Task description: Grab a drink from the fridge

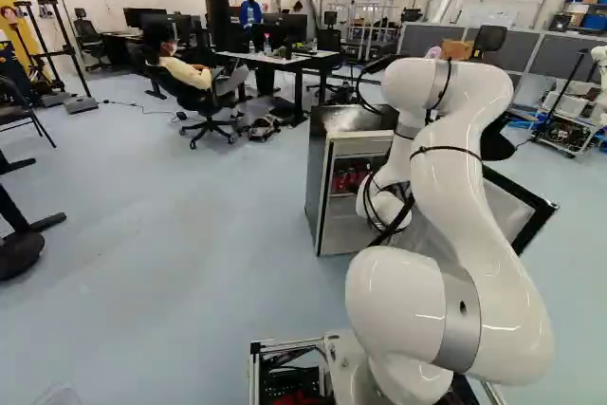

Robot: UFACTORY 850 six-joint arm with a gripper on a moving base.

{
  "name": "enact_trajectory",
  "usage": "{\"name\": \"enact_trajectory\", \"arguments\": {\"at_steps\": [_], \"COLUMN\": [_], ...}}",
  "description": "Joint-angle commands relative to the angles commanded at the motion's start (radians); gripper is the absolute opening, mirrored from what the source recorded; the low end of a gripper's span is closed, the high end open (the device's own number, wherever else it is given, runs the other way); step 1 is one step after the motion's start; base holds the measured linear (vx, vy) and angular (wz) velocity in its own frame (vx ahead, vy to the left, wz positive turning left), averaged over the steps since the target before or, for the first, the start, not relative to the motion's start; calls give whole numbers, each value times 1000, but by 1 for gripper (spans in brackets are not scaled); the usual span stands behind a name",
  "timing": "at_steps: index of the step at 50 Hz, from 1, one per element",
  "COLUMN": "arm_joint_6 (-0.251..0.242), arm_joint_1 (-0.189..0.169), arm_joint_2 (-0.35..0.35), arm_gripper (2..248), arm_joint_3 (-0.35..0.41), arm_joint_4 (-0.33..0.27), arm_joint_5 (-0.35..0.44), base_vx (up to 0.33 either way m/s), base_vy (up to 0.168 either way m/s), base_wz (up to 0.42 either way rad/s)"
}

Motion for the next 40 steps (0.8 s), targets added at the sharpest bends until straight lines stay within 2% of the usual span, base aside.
{"name": "enact_trajectory", "arguments": {"at_steps": [40], "arm_joint_6": [0], "arm_joint_1": [-8], "arm_joint_2": [-190], "arm_gripper": [247], "arm_joint_3": [-208], "arm_joint_4": [-53], "arm_joint_5": [35], "base_vx": [0], "base_vy": [0], "base_wz": [0]}}
